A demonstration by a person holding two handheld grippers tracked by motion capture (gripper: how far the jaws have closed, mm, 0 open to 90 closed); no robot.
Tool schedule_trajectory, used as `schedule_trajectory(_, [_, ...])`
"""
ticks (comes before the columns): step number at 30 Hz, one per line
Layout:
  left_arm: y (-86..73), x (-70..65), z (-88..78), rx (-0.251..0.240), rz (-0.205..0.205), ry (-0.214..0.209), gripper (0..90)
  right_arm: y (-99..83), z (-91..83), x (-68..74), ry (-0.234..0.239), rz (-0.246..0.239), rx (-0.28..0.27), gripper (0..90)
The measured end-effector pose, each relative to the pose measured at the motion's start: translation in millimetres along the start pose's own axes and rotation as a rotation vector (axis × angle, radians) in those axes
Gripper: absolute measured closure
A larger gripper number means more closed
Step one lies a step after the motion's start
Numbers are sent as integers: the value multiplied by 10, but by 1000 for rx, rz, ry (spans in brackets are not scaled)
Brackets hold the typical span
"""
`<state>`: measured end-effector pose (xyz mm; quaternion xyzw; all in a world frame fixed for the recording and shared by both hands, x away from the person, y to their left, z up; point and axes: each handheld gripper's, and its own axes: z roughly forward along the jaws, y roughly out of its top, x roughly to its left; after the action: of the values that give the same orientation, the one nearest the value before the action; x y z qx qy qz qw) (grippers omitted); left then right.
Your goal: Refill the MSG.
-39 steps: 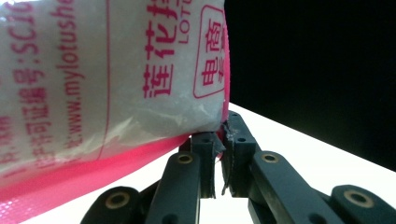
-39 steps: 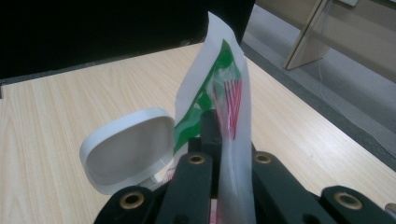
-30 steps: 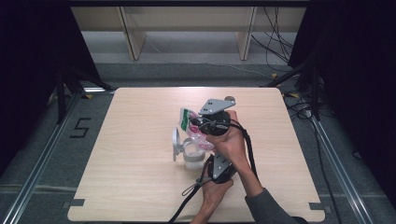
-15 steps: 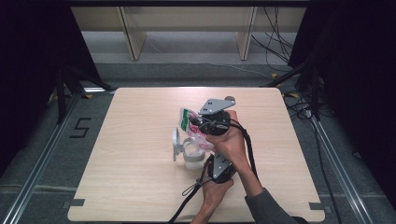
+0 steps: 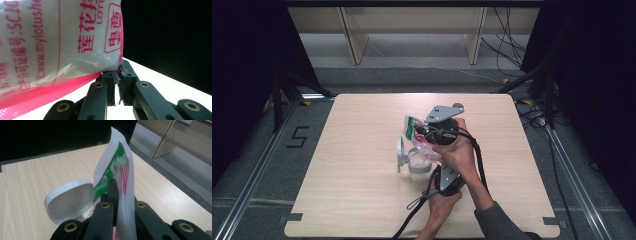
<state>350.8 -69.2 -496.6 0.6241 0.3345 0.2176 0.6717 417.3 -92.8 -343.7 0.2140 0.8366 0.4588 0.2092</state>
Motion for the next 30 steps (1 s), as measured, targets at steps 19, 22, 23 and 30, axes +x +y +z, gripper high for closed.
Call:
schedule_trajectory(19, [6, 1, 0, -1, -3, -1, 839, 7, -10, -5, 11, -2, 6, 900])
schedule_trajectory(22, [5, 1, 1, -1, -2, 1, 839, 8, -12, -5, 12, -1, 4, 900])
schedule_trajectory(23, [5, -1, 0, -1, -2, 1, 839, 8, -13, -5, 12, 3, 7, 900])
schedule_trajectory(30, [5, 3, -2, -1, -3, 0, 839, 10, -15, 0, 11, 4, 7, 900])
